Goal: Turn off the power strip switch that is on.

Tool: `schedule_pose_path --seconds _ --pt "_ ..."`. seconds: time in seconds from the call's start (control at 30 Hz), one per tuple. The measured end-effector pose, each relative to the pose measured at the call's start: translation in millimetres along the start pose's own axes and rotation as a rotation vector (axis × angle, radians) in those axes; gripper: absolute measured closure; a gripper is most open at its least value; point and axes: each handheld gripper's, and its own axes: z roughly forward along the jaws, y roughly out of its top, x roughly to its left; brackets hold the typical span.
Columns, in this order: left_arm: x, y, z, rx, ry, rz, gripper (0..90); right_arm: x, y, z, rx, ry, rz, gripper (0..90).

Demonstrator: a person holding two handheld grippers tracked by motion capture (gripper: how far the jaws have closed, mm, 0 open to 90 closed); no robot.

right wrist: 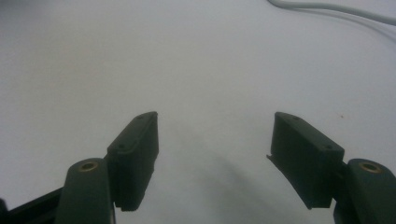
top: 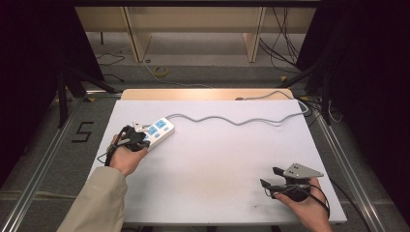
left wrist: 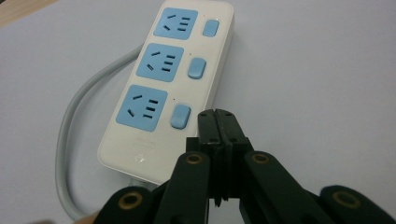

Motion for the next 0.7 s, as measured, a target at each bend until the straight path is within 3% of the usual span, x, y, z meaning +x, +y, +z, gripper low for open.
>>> schedule_pose_path --seconds 0.7 --pt "6.0 15.7 12.2 0.033 0.010 0.009 89.8 0.1 -0.2 0.3 0.003 -0.001 0.000 33.2"
